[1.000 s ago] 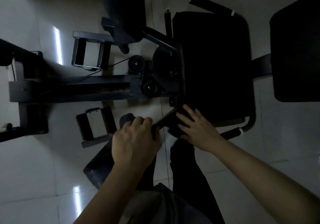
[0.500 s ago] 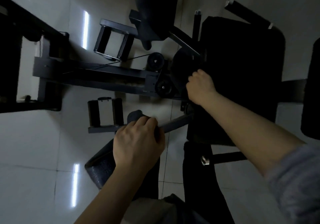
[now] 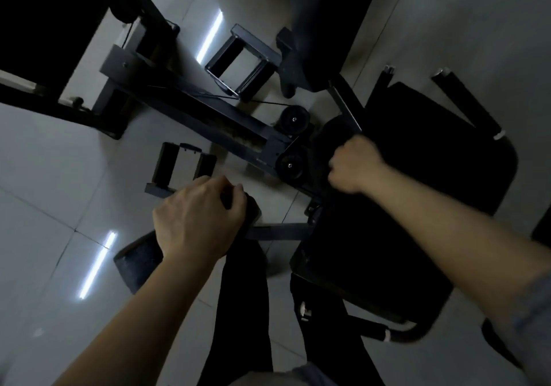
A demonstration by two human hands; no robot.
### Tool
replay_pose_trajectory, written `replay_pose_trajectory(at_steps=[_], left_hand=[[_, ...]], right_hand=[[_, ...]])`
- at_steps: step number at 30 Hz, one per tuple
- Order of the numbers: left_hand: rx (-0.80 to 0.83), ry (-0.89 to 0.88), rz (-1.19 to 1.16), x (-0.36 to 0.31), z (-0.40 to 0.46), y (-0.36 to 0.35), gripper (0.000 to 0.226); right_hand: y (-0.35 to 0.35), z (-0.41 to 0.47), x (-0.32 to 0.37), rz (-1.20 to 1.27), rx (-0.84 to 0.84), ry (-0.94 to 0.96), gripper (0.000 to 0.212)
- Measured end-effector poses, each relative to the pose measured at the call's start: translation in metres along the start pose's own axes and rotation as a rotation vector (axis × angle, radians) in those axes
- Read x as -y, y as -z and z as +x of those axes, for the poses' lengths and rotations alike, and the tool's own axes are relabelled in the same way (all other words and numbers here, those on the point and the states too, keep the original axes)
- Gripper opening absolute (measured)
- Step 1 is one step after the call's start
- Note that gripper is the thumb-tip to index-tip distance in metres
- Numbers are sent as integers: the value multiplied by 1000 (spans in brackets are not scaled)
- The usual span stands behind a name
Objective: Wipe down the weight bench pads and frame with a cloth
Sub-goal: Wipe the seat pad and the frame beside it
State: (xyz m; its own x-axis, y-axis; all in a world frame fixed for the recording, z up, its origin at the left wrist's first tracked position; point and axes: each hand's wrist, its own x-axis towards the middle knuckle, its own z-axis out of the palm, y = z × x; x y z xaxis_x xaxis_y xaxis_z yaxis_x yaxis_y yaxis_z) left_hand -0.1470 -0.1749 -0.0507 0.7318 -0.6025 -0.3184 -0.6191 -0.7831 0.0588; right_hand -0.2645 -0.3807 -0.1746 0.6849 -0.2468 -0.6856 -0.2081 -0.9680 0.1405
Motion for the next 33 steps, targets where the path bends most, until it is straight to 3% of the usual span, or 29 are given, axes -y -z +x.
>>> replay_pose_trajectory(at_steps=[3, 6, 10, 13, 17, 20, 23, 27, 29, 31, 33], left_hand=[[-12, 35, -10, -2, 0, 0, 33], [-13, 39, -15, -4, 2, 1, 33], [1, 41, -36, -8, 5, 3, 32], [5, 51, -35, -10, 11, 3, 34], [-15, 70, -56, -15, 16, 4, 33], [-30, 80, -69, -16, 18, 5, 32], [-54, 64, -80, -15, 20, 3, 31], [-46, 37, -79, -14, 19, 2, 34], [-20, 29, -80, -13, 21, 1, 36], [0, 39, -108, -14, 22, 2, 37], [-10, 64, -155, -19, 27, 5, 35]], right_hand=[[6, 22, -81, 32, -34, -253, 45], [-4, 25, -95, 125, -187, -322, 37], [-10, -1, -18, 9, -174, -92, 35], [-24, -33, 33, 210, -118, 62, 28], [-34, -33, 17, 260, -216, 205, 35], [-28, 0, -51, 121, -362, 56, 36], [-7, 25, -109, 145, -471, -166, 42], [-14, 34, -152, 671, -239, -562, 46], [-30, 29, -143, 829, -352, -640, 46], [-41, 23, -125, 836, -484, -663, 47], [-41, 27, -121, 847, -493, -695, 50]])
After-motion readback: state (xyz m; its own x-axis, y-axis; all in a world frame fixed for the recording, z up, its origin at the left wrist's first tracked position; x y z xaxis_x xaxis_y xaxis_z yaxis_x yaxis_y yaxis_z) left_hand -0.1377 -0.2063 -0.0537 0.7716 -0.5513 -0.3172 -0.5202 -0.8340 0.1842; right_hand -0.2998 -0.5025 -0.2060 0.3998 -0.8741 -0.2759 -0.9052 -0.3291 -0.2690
